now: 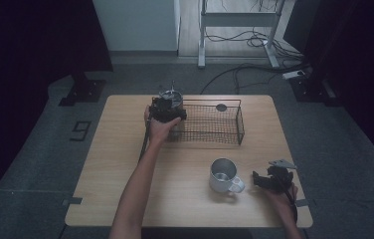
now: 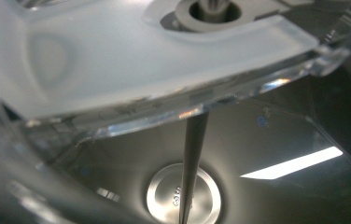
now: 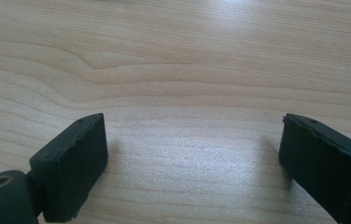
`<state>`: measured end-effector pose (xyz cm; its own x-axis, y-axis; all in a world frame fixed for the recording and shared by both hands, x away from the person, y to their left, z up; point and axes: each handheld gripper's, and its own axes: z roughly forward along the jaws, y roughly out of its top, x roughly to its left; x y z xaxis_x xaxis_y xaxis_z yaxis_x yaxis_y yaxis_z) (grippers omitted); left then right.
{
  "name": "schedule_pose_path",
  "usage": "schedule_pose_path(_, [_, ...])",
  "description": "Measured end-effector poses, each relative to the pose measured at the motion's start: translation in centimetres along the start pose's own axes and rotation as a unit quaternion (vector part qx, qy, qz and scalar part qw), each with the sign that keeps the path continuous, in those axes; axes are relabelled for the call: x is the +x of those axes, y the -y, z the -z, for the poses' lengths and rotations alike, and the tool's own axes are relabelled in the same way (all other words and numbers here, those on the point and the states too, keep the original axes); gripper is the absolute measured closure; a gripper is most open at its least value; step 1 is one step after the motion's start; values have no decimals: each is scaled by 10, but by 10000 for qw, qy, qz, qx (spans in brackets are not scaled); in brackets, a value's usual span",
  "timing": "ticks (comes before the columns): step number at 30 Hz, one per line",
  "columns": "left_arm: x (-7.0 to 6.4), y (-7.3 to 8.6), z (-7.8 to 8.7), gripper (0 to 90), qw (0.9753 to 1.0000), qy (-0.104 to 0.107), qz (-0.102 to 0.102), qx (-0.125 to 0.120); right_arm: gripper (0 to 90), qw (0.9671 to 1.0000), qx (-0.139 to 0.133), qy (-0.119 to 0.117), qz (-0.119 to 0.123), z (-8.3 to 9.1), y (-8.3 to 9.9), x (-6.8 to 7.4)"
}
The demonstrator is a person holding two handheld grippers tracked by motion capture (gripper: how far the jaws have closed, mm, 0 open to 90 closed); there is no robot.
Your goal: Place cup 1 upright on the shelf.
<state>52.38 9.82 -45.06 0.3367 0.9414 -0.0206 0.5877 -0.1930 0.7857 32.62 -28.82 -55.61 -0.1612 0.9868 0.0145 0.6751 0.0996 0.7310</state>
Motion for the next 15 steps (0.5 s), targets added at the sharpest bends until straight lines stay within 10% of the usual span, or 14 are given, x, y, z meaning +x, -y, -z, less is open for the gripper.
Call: schedule_pose_path(15, [-4, 9, -11, 39, 9999, -47, -35, 135, 79, 10000, 0, 0, 7, 0, 0, 0])
